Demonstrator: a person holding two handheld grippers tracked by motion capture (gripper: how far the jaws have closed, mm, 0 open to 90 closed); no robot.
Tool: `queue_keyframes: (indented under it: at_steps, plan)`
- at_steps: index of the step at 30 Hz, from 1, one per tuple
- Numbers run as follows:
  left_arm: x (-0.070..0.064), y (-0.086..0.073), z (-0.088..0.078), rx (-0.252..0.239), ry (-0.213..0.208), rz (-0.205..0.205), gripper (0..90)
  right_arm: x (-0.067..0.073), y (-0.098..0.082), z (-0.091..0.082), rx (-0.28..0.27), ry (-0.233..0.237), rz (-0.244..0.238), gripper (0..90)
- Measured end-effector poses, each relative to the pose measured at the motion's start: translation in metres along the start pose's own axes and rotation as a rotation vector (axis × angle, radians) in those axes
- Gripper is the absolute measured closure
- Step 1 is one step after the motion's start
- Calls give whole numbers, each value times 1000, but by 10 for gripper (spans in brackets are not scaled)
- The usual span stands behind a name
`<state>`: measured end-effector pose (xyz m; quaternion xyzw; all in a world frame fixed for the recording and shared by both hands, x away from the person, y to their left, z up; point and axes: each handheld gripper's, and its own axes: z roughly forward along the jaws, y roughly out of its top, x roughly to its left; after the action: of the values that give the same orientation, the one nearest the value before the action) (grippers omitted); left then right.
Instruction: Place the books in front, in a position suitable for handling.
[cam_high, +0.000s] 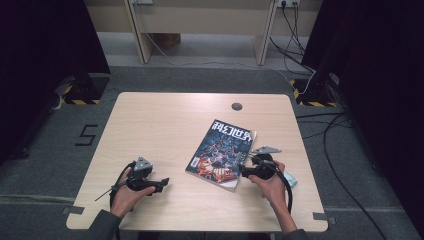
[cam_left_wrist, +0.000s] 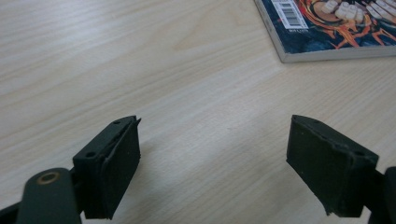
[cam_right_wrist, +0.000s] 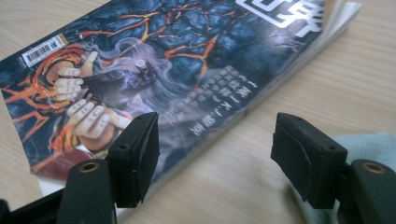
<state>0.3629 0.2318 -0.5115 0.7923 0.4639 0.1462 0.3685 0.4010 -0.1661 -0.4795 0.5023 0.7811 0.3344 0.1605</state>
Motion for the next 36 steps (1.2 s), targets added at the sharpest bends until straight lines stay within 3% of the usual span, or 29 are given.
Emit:
queue_keyframes:
  at_steps: [2,8,12,21,24,29,36]
  plan:
    - [-2,1,1,-2,-15,-5,169,3,2,6,12,3,1,316]
    - [-4,1,3,-13,-32,-29,169,5,6,20,34,38,83,294]
    - [-5,2,3,-24,-38,-31,176,8,5,31,81,10,63,272]
    - [-12,7,7,-48,-80,-64,203,14,2,33,58,-2,-22,294]
    - [-17,10,10,-53,-87,-54,210,17,2,32,48,-14,-60,304]
    - [-25,17,19,-63,-118,-83,238,18,0,32,30,-21,-79,313]
    - [-30,26,29,-67,-115,-77,248,19,-2,31,20,-18,-79,330]
